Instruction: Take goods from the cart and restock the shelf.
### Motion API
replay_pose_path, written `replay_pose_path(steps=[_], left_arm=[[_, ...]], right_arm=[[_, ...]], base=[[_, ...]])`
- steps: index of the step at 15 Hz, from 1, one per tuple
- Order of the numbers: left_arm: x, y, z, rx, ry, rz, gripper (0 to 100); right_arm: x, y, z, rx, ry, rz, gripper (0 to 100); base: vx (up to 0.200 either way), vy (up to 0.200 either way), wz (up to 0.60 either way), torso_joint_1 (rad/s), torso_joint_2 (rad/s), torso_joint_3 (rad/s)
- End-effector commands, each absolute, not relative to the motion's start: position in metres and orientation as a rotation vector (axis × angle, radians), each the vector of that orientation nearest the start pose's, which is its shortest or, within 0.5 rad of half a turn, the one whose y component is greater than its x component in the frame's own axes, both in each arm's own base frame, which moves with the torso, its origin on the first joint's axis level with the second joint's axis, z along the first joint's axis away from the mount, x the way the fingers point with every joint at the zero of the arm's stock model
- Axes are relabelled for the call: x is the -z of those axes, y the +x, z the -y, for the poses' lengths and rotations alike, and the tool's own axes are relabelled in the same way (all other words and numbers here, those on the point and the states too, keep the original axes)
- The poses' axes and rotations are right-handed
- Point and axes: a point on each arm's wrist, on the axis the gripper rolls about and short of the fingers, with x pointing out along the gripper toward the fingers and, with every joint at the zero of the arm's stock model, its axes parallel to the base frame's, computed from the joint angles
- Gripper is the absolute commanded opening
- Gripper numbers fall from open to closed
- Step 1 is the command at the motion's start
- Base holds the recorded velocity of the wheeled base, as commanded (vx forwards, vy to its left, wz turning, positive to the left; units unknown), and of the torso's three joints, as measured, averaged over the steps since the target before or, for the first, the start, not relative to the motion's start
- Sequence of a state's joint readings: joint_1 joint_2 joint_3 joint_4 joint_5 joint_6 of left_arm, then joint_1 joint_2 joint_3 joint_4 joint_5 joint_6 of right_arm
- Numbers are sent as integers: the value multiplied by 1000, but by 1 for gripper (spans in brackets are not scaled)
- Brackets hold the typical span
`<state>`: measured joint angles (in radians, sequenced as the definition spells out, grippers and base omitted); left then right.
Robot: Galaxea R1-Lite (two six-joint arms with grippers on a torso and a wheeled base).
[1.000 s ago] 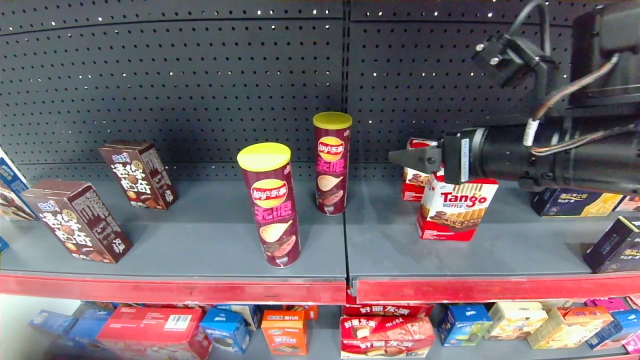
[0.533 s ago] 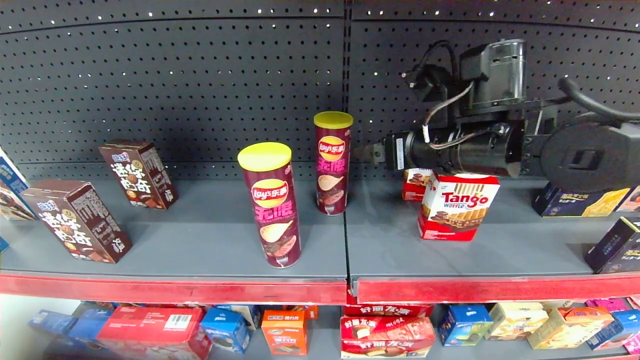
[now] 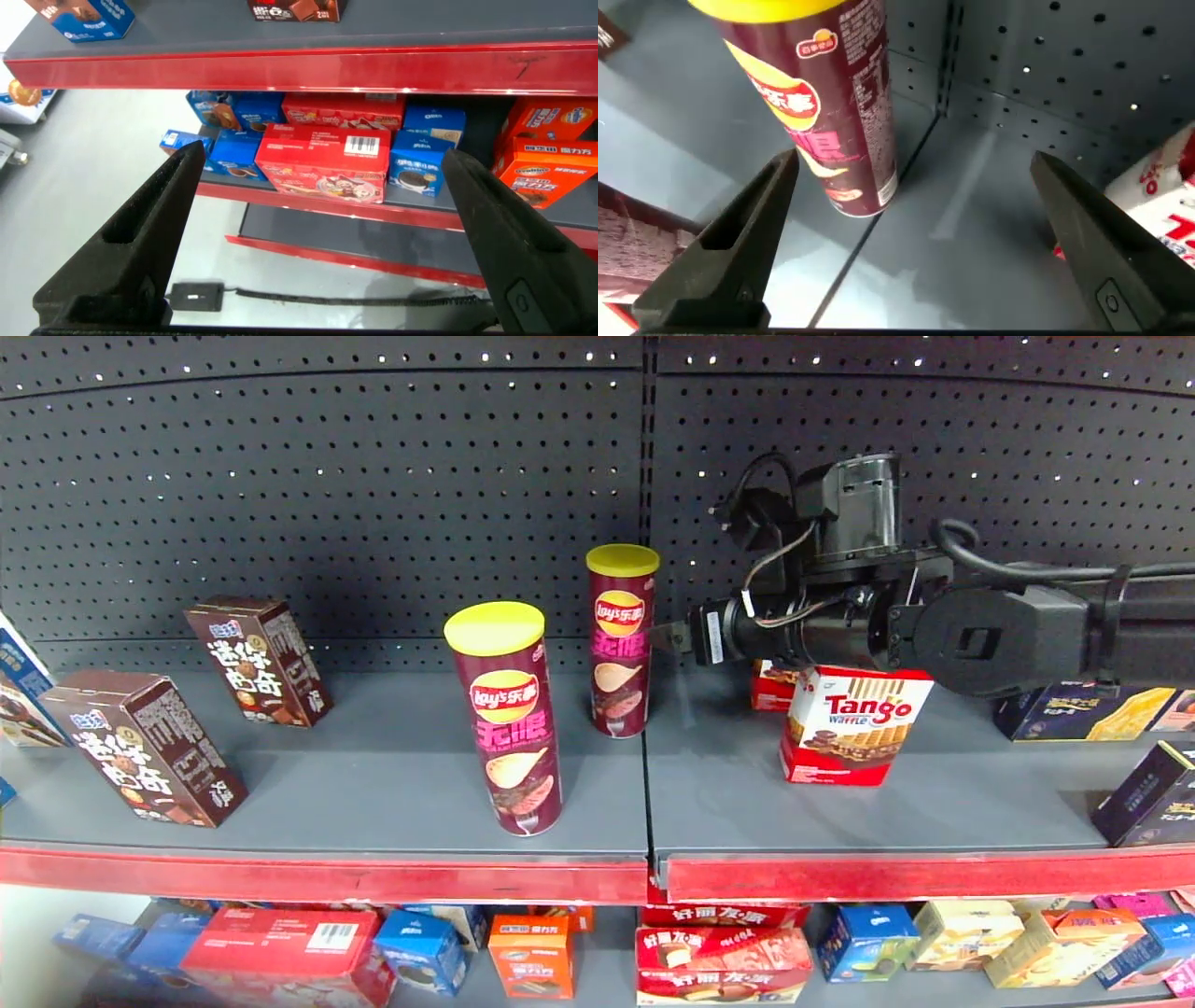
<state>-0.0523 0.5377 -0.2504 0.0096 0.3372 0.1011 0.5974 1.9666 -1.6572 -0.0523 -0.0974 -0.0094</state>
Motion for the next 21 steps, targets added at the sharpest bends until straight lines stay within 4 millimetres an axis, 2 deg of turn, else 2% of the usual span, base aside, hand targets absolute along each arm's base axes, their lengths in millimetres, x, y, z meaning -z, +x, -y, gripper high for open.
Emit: replay_pose_path(steps=[1, 4, 11, 14, 21], left_arm=[[-147, 28, -6, -269, 157, -303, 100], [-146, 28, -6, -268, 158, -307, 100], [-145, 28, -6, -268, 156, -308, 100], [-144, 28, -6, -268, 159, -313, 100], [-144, 28, -6, -268, 159, -312, 100]], right_arm=[[-264, 342, -219, -474, -112, -254, 100], [-264, 349, -209, -445, -111, -254, 100], [-260, 360, -215, -439, -132, -242, 100], [-254, 374, -217, -412, -136, -238, 100], [-250, 380, -220, -413, -148, -221, 100]], base=[[0, 0, 0, 0, 0, 0], [0, 0, 0, 0, 0, 0], [0, 0, 0, 0, 0, 0], [0, 0, 0, 0, 0, 0], [0, 0, 0, 0, 0, 0]])
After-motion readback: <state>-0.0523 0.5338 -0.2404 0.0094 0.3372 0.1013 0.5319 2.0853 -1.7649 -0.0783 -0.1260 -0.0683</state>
